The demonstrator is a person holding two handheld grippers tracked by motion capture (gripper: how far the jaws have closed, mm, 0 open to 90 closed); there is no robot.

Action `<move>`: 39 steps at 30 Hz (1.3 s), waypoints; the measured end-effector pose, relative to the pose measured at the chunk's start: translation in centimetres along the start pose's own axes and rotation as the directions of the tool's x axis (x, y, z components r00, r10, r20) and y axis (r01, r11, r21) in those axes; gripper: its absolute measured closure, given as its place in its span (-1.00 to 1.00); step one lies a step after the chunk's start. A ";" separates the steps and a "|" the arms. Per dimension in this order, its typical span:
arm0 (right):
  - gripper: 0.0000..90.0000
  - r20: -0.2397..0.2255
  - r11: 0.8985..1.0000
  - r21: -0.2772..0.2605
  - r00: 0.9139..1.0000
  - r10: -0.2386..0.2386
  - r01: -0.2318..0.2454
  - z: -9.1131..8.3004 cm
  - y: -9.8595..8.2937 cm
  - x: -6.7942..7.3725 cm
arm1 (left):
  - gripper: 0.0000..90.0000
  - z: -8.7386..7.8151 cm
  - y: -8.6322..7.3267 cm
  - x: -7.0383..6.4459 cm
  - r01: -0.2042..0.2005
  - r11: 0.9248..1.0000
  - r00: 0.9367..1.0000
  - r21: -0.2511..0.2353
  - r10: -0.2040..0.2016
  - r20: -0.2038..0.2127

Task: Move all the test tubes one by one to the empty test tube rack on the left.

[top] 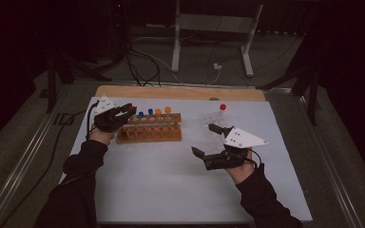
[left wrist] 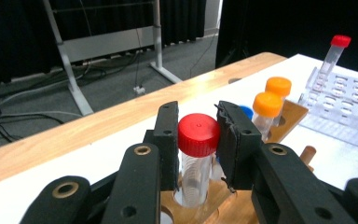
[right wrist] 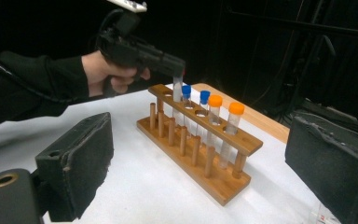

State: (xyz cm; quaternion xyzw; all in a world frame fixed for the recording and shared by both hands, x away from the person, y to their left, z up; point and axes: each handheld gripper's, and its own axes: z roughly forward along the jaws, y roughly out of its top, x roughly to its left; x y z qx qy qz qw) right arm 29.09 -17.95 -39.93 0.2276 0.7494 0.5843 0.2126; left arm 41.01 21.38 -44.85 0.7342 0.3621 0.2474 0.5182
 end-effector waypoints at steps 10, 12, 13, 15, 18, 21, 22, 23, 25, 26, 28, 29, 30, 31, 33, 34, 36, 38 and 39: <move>-0.84 -0.001 1.000 0.017 1.000 0.004 -0.004 0.0 -0.1 -0.2 | 0.59 0.2 -0.8 0.1 0.025 1.000 1.000 0.013 -0.025 -0.004; -0.84 -0.010 1.000 0.026 1.000 0.008 -0.008 0.0 0.0 -0.4 | 0.52 0.0 -0.6 0.1 0.023 1.000 1.000 0.018 -0.023 -0.008; -0.82 -0.008 1.000 0.027 1.000 0.010 -0.009 0.0 0.0 -0.6 | 0.33 -0.2 -0.4 0.1 0.029 0.999 1.000 0.014 -0.029 -0.001; -0.82 -0.010 0.999 0.024 1.000 0.027 -0.027 -0.1 0.0 -1.0 | -0.04 -0.9 0.1 0.1 0.041 0.999 0.999 -0.005 -0.041 0.016; -0.82 0.008 0.998 0.016 0.998 0.058 -0.059 -0.4 -0.1 -2.1 | -0.53 -2.4 1.0 -0.3 0.036 0.999 0.998 -0.040 -0.034 0.054; -0.83 0.068 0.996 0.014 0.994 0.085 -0.086 -0.7 -0.3 -3.9 | -0.81 -3.6 1.3 -1.0 0.030 0.998 0.994 -0.055 -0.024 0.104; -0.83 0.092 0.996 0.020 0.993 0.080 -0.083 -0.8 -0.4 -4.6 | -0.90 -4.0 1.3 -1.4 0.024 0.998 0.992 -0.058 -0.016 0.127; -0.82 0.125 0.996 0.034 0.989 0.079 -0.084 -0.7 -0.6 -5.2 | -0.94 -4.3 1.3 -1.9 0.017 0.998 0.991 -0.058 -0.009 0.137; -0.82 0.177 0.994 0.056 0.981 0.082 -0.094 -0.7 -1.2 -6.7 | -0.95 -4.9 1.2 -2.7 0.005 0.997 0.987 -0.074 0.007 0.160; -0.81 0.202 0.992 0.069 0.975 0.092 -0.107 -0.7 -1.5 -7.6 | -0.95 -5.2 1.1 -3.1 0.004 0.997 0.986 -0.076 0.009 0.166; -0.63 0.253 0.984 0.102 0.961 0.115 -0.145 -0.5 -2.3 -9.3 | -0.95 -5.6 1.0 -3.8 -0.001 0.996 0.983 -0.089 0.018 0.184; -0.63 0.276 0.979 0.116 0.952 0.131 -0.168 -0.3 -2.6 -10.1 | -0.95 -5.8 0.9 -4.1 -0.005 0.996 0.982 -0.089 0.022 0.188; -0.60 0.288 0.973 0.136 0.947 0.142 -0.187 0.0 -2.9 -10.9 | -0.95 -6.0 0.9 -4.4 -0.006 0.996 0.980 -0.092 0.025 0.199; -0.56 0.297 0.965 0.157 0.942 0.154 -0.208 0.4 -3.3 -11.7 | -0.95 -6.1 0.9 -4.6 -0.005 0.996 0.977 -0.091 0.024 0.210; -0.33 0.297 0.949 0.190 0.936 0.187 -0.250 1.1 -3.9 -13.1 | -0.95 -6.3 0.9 -5.0 -0.005 0.996 0.972 -0.092 0.027 0.234; -0.32 0.301 0.943 0.206 0.934 0.193 -0.262 1.5 -4.3 -13.7 | -0.95 -6.4 0.8 -5.2 -0.012 0.996 0.972 -0.091 0.032 0.232; -0.16 0.311 0.929 0.234 0.927 0.208 -0.287 2.4 -5.0 -14.6 | -0.95 -6.5 0.8 -5.5 -0.018 0.996 0.971 -0.092 0.039 0.236; -0.09 0.311 0.919 0.247 0.923 0.226 -0.308 3.2 -5.6 -15.2 | -0.95 -6.5 0.6 -5.6 -0.021 0.995 0.973 -0.097 0.043 0.228; -0.01 0.311 0.915 0.247 0.920 0.236 -0.318 3.6 -5.8 -15.4 | -0.95 -6.5 0.6 -5.6 -0.020 0.995 0.972 -0.095 0.041 0.232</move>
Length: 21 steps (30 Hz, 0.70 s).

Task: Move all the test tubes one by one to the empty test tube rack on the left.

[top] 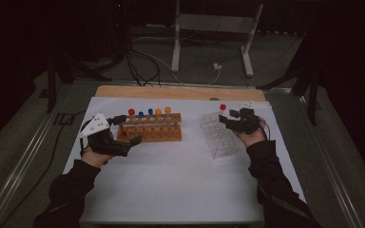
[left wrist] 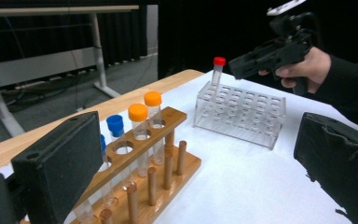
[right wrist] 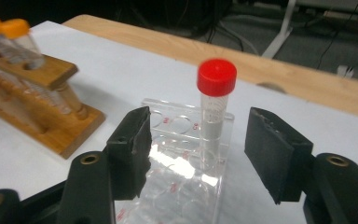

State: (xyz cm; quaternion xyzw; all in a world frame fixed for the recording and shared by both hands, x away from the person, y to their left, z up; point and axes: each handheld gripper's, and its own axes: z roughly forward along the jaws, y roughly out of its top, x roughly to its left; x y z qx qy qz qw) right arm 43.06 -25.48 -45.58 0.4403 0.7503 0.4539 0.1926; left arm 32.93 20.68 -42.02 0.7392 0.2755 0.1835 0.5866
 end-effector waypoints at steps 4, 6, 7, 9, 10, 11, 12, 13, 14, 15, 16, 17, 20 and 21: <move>0.12 0.007 1.000 0.020 1.000 0.022 -0.022 1.5 0.0 -0.5 | -0.95 0.0 -0.1 0.0 -0.010 1.000 1.000 0.008 0.010 -0.008; 0.20 0.011 1.000 0.024 1.000 0.019 -0.019 1.9 0.0 -0.7 | -0.95 -0.1 -0.2 0.0 -0.008 1.000 1.000 0.004 0.008 -0.009; 0.28 0.015 0.999 0.029 1.000 0.014 -0.014 2.0 0.0 -0.7 | -0.95 -0.1 -0.2 0.1 -0.010 1.000 1.000 0.004 0.010 -0.012; 0.38 0.018 1.000 0.019 1.000 0.014 -0.014 2.2 0.2 -0.8 | -0.95 -0.1 -0.2 0.2 -0.009 1.000 1.000 0.005 0.009 -0.015; 0.43 0.019 1.000 0.021 1.000 0.010 -0.011 2.2 0.3 -0.8 | -0.95 -0.1 -0.2 0.2 -0.010 1.000 1.000 0.007 0.010 -0.017; 0.56 0.022 1.000 0.024 1.000 0.006 -0.006 2.3 0.4 -0.8 | -0.95 -0.1 -0.3 0.2 -0.004 1.000 1.000 0.007 0.005 -0.011; 0.60 0.024 1.000 0.022 1.000 -0.003 0.003 2.3 0.5 -0.8 | -0.95 -0.1 -0.3 0.2 -0.003 1.000 1.000 0.007 0.003 -0.014; 0.63 0.020 1.000 0.023 1.000 -0.010 0.009 2.3 0.6 -0.8 | -0.95 -0.1 -0.3 0.2 -0.003 1.000 1.000 0.008 0.004 -0.013; 0.64 0.029 0.999 0.030 0.999 -0.022 0.021 2.3 0.7 -0.6 | -0.95 -0.1 -0.3 0.3 0.000 1.000 1.000 0.009 0.000 -0.010; 0.65 0.039 0.999 0.033 0.998 -0.041 0.039 2.3 0.8 -0.5 | -0.95 -0.1 -0.3 0.3 0.001 1.000 1.000 0.009 0.000 -0.013; 0.65 0.042 0.999 0.028 0.998 -0.048 0.047 2.2 0.9 -0.4 | -0.95 -0.1 -0.3 0.3 0.001 1.000 1.000 0.007 -0.001 -0.013; 0.65 0.038 0.999 0.023 0.998 -0.050 0.049 2.0 1.1 -0.4 | -0.95 -0.1 -0.3 0.3 0.005 1.000 1.000 0.005 -0.004 -0.013; 0.65 0.034 0.999 -0.006 0.998 -0.046 0.046 1.1 1.8 -0.5 | -0.95 -0.2 -0.3 0.3 0.008 1.000 1.000 0.003 -0.008 -0.010; 0.66 0.033 0.999 -0.015 0.998 -0.050 0.051 0.7 2.1 -0.4 | -0.95 -0.2 -0.3 0.3 0.007 1.000 1.000 0.002 -0.007 -0.009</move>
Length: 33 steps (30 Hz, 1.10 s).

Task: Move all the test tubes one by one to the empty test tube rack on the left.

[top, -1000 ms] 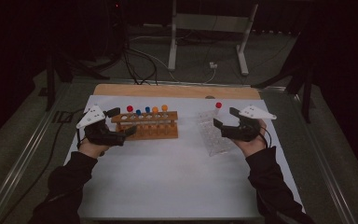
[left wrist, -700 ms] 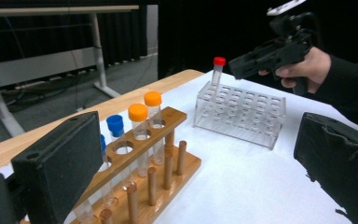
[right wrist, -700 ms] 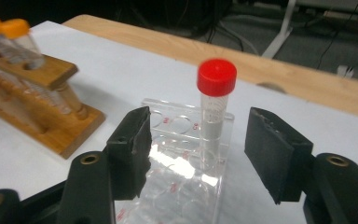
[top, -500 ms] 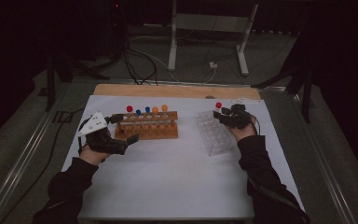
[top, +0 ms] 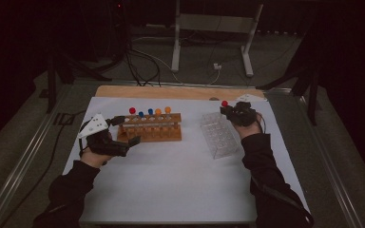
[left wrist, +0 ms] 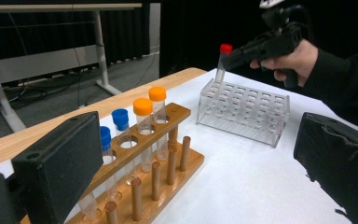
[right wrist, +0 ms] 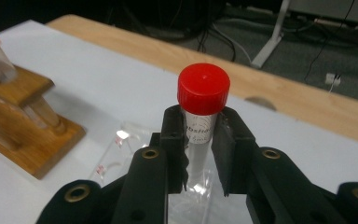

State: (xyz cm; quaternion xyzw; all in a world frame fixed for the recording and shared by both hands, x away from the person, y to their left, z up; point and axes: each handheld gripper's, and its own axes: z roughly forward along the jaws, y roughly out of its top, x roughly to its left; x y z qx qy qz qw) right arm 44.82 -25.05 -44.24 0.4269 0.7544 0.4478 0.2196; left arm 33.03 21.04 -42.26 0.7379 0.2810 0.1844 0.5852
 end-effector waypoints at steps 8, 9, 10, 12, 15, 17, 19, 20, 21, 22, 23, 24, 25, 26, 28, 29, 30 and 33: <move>0.66 -0.024 0.993 -0.090 0.997 -0.079 0.077 -3.7 3.2 1.6 | -0.95 0.2 0.8 -0.5 -0.011 1.000 1.000 0.000 0.011 0.024; 0.66 -0.033 0.991 -0.096 0.995 -0.095 0.091 -4.1 3.4 2.1 | -0.95 0.2 0.9 -0.6 -0.013 1.000 0.999 -0.002 0.013 0.032; 0.66 -0.052 0.990 -0.102 0.994 -0.100 0.094 -4.4 3.5 2.6 | -0.95 0.3 1.0 -0.7 -0.009 1.000 0.999 -0.001 0.009 0.040; 0.66 -0.083 0.987 -0.103 0.988 -0.130 0.121 -4.8 3.5 3.7 | -0.95 0.5 1.2 -1.0 -0.015 1.000 0.998 0.002 0.015 0.053; 0.66 -0.141 0.983 -0.103 0.976 -0.166 0.153 -5.2 3.0 5.6 | -0.95 0.8 1.5 -1.6 -0.018 1.000 0.996 0.005 0.018 0.082; 0.66 -0.183 0.979 -0.103 0.964 -0.191 0.175 -5.5 2.5 6.9 | -0.95 1.1 1.6 -2.0 -0.022 1.000 0.995 0.015 0.020 0.102; 0.66 -0.229 0.978 -0.101 0.953 -0.200 0.181 -5.6 1.9 8.2 | -0.95 1.4 1.8 -2.4 -0.030 0.999 0.992 0.021 0.027 0.122; 0.66 -0.249 0.977 -0.096 0.945 -0.211 0.192 -5.7 1.6 8.8 | -0.95 1.6 1.8 -2.6 -0.029 0.999 0.990 0.022 0.026 0.139; 0.66 -0.263 0.975 -0.095 0.939 -0.221 0.203 -5.7 1.3 9.5 | -0.95 1.7 1.9 -2.8 -0.033 0.999 0.988 0.027 0.028 0.149; 0.66 -0.287 0.974 -0.091 0.931 -0.224 0.206 -5.7 0.9 10.1 | -0.95 1.9 2.0 -3.1 -0.035 0.999 0.987 0.030 0.030 0.158; 0.66 -0.308 0.973 -0.085 0.923 -0.231 0.215 -5.6 0.7 10.7 | -0.95 2.1 2.1 -3.3 -0.040 0.999 0.985 0.031 0.034 0.171; 0.66 -0.321 0.970 -0.079 0.916 -0.242 0.228 -5.6 0.4 11.4 | -0.95 2.3 2.2 -3.5 -0.042 0.999 0.983 0.033 0.035 0.183; 0.66 -0.337 0.968 -0.075 0.907 -0.252 0.241 -5.5 0.2 11.9 | -0.95 2.5 2.3 -3.8 -0.045 0.998 0.980 0.035 0.038 0.195; 0.66 -0.352 0.966 -0.074 0.900 -0.258 0.248 -5.4 0.0 12.5 | -0.95 2.7 2.4 -4.1 -0.046 0.998 0.976 0.035 0.038 0.213; 0.66 -0.382 0.964 -0.070 0.886 -0.264 0.257 -5.3 -0.4 13.4 | -0.94 3.1 2.6 -4.7 -0.057 0.998 0.970 0.039 0.046 0.237; 0.66 -0.392 0.962 -0.070 0.879 -0.271 0.265 -5.2 -0.6 13.9 | -0.92 3.3 2.6 -5.0 -0.061 0.997 0.966 0.039 0.049 0.253; 0.66 -0.406 0.962 -0.069 0.873 -0.269 0.264 -5.1 -0.8 14.3 | -0.91 3.5 2.6 -5.3 -0.067 0.997 0.964 0.041 0.054 0.261; 0.66 -0.435 0.958 -0.066 0.856 -0.279 0.279 -5.0 -1.1 15.4 | -0.86 4.0 2.8 -6.0 -0.080 0.996 0.955 0.042 0.065 0.289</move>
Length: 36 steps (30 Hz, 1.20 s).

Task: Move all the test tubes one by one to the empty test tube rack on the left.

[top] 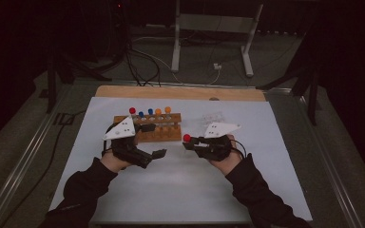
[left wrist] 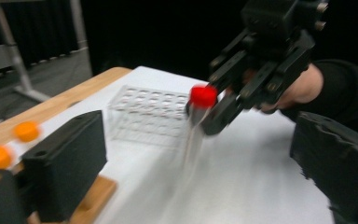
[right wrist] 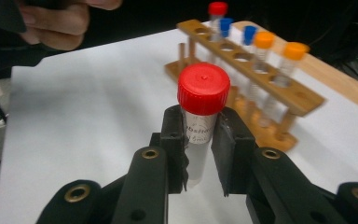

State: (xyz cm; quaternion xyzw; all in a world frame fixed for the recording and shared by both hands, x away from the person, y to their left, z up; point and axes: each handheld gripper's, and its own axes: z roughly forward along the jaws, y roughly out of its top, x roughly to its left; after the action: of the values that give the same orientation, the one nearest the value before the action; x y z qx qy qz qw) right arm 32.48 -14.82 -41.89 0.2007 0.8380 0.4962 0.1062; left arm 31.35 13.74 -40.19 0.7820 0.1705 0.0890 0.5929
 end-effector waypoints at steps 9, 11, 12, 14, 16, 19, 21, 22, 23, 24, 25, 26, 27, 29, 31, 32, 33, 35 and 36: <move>0.66 -0.060 0.999 0.004 0.998 -0.032 0.032 0.7 0.7 1.6 | -0.36 1.5 0.3 -0.9 -0.049 0.999 0.998 0.018 0.048 0.051; 0.66 -0.067 0.999 0.005 0.997 -0.032 0.033 0.8 0.8 1.7 | -0.25 1.7 0.2 -1.0 -0.058 0.998 0.997 0.023 0.057 0.048; 0.66 -0.070 0.999 0.006 0.997 -0.033 0.034 0.8 0.8 1.8 | -0.21 1.8 0.1 -1.0 -0.060 0.998 0.997 0.024 0.059 0.047; 0.66 -0.075 0.999 0.008 0.997 -0.033 0.034 0.9 0.8 1.9 | -0.09 2.0 0.0 -1.0 -0.067 0.998 0.997 0.022 0.066 0.038; 0.66 -0.079 0.999 0.012 0.996 -0.038 0.039 1.0 0.9 2.1 | 0.01 2.1 0.0 -0.9 -0.067 0.997 0.997 0.027 0.067 0.032; 0.66 -0.082 0.999 0.014 0.996 -0.038 0.039 1.2 0.9 2.1 | 0.19 2.3 0.1 -0.9 -0.074 0.997 0.996 0.026 0.073 0.045; 0.66 -0.082 0.999 0.017 0.996 -0.039 0.041 1.2 0.9 2.1 | 0.28 2.5 0.1 -1.0 -0.084 0.996 0.995 0.032 0.083 0.047; 0.66 -0.085 0.999 0.016 0.996 -0.037 0.038 1.2 0.9 2.1 | 0.32 2.6 0.1 -1.0 -0.084 0.996 0.995 0.032 0.082 0.054; 0.66 -0.086 0.999 0.016 0.996 -0.036 0.038 1.3 1.0 2.2 | 0.36 2.7 0.1 -1.0 -0.084 0.996 0.995 0.032 0.082 0.057; 0.66 -0.083 0.999 0.017 0.996 -0.038 0.040 1.3 1.0 2.2 | 0.41 2.7 0.1 -1.0 -0.086 0.996 0.995 0.036 0.084 0.060; 0.66 -0.084 0.999 0.018 0.996 -0.037 0.039 1.3 1.0 2.2 | 0.44 2.8 0.1 -1.0 -0.088 0.995 0.995 0.039 0.085 0.058; 0.66 -0.084 0.999 0.018 0.996 -0.036 0.038 1.3 1.0 2.1 | 0.49 2.8 0.0 -0.9 -0.087 0.995 0.995 0.040 0.084 0.055; 0.65 -0.084 0.999 0.020 0.996 -0.036 0.038 1.4 1.0 2.2 | 0.54 2.7 0.0 -0.9 -0.088 0.995 0.995 0.038 0.086 0.050; 0.65 -0.083 0.999 0.020 0.996 -0.032 0.033 1.4 1.0 2.2 | 0.58 2.6 0.0 -0.9 -0.091 0.995 0.995 0.032 0.090 0.040; 0.65 -0.089 1.000 0.015 0.996 -0.024 0.025 1.4 1.0 2.1 | 0.60 2.6 0.1 -1.0 -0.103 0.994 0.994 0.037 0.102 0.033; 0.63 -0.087 1.000 0.014 0.996 -0.024 0.025 1.4 1.0 2.1 | 0.60 2.5 0.2 -1.0 -0.107 0.994 0.994 0.038 0.106 0.033; 0.58 -0.087 1.000 0.009 0.996 -0.021 0.022 1.4 1.1 2.2 | 0.60 2.4 0.4 -0.9 -0.105 0.994 0.994 0.036 0.104 0.033; 0.36 -0.073 1.000 0.001 0.997 -0.008 0.009 1.3 1.1 2.2 | 0.60 1.9 0.6 -0.7 -0.110 0.993 0.994 0.034 0.109 0.014; 0.24 -0.068 1.000 -0.008 0.998 0.002 -0.002 1.2 1.1 2.2 | 0.60 1.6 0.7 -0.5 -0.106 0.994 0.994 0.032 0.106 0.002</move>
State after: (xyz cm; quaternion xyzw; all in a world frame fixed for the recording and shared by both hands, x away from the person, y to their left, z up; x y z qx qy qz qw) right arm 31.19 -12.40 -41.44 0.1841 0.8389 0.5063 0.0780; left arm 31.53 11.95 -39.90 0.7995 0.1299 0.1176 0.5746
